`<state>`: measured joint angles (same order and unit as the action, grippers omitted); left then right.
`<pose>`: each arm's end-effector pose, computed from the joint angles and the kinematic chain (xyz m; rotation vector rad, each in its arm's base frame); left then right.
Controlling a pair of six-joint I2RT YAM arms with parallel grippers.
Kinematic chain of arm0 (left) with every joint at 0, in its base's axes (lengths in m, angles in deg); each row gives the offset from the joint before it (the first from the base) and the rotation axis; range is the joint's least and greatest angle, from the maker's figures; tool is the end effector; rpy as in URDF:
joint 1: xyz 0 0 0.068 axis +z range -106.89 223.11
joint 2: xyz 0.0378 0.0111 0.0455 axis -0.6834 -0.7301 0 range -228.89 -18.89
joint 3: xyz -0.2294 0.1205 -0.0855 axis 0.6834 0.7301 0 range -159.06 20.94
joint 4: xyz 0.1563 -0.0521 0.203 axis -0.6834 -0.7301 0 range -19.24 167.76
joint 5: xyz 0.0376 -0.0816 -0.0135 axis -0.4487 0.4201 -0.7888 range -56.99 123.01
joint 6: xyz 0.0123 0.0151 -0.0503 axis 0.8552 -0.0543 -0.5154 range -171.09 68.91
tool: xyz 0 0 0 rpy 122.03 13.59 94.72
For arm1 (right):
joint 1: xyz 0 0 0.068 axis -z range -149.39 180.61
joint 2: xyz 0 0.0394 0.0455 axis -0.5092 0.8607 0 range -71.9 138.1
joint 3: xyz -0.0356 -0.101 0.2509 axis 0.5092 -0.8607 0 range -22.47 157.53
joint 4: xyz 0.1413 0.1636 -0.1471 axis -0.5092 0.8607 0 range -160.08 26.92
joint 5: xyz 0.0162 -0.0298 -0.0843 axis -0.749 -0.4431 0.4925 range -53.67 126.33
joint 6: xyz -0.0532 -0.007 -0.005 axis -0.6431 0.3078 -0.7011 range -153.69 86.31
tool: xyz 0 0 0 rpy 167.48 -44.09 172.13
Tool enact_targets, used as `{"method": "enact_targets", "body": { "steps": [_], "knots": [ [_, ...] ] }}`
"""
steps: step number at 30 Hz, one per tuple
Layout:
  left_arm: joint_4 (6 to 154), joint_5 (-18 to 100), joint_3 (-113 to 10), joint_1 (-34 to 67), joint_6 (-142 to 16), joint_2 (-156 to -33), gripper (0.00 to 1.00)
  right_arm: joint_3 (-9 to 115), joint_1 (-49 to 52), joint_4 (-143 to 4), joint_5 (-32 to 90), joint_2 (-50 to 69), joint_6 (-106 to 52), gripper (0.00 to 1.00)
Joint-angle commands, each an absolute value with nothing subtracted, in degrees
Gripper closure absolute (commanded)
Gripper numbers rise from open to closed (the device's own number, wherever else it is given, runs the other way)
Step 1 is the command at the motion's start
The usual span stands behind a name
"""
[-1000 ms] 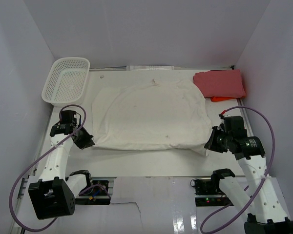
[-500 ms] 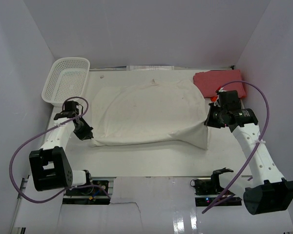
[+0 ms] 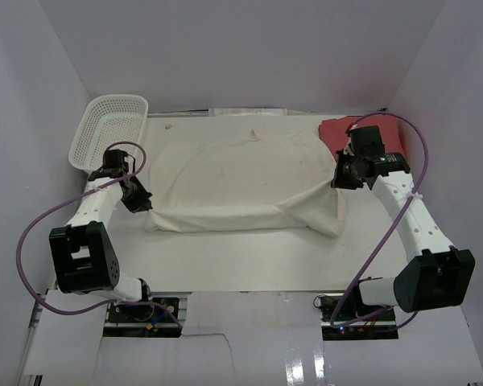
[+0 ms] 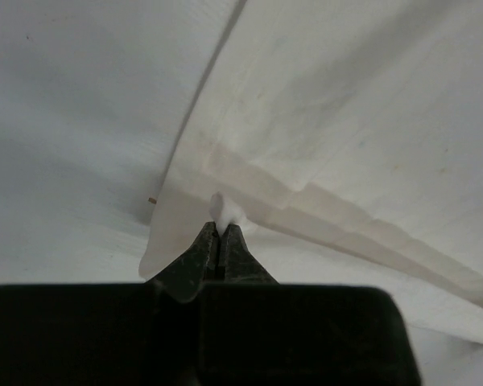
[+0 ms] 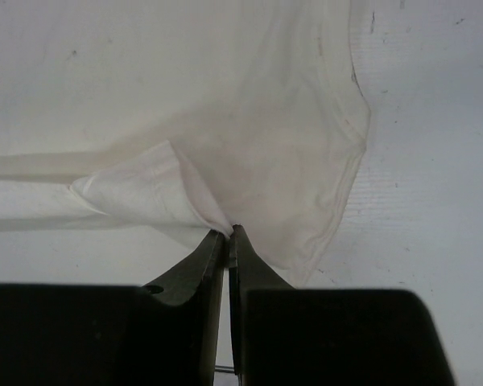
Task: Fold and stack the t-shirts
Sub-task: Fold the flattened tshirt in 1/3 of the way
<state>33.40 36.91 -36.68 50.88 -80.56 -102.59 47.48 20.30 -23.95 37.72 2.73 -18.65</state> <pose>0.2719 0.0347 0.2190 -0.8826 2.6710 -0.1855 0.2641 0.0472 0.3229 0.1124 2.4616 0.1632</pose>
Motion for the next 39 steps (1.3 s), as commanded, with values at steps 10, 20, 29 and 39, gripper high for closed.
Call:
{"method": "enact_targets", "body": {
  "steps": [10, 20, 29, 39],
  "knots": [
    [36.7, 37.8, -39.4, 51.2, -79.6, -103.8, 1.00, 58.0, 20.1, -28.0, 37.4, 10.8, -21.7, 0.92],
    [39.5, 38.1, -39.5, 51.1, -79.9, -106.1, 1.00, 60.4, 20.1, -30.5, 34.3, 17.5, -23.1, 0.92],
    [40.8, 36.3, -39.5, 51.0, -79.7, -106.3, 1.00, 65.7, 20.1, -31.1, 31.9, 21.2, -24.3, 0.92],
    [41.7, 36.4, -39.0, 51.0, -79.5, -107.3, 1.00, 70.8, 20.1, -31.0, 26.8, 25.4, -25.1, 0.90]
  ]
}}
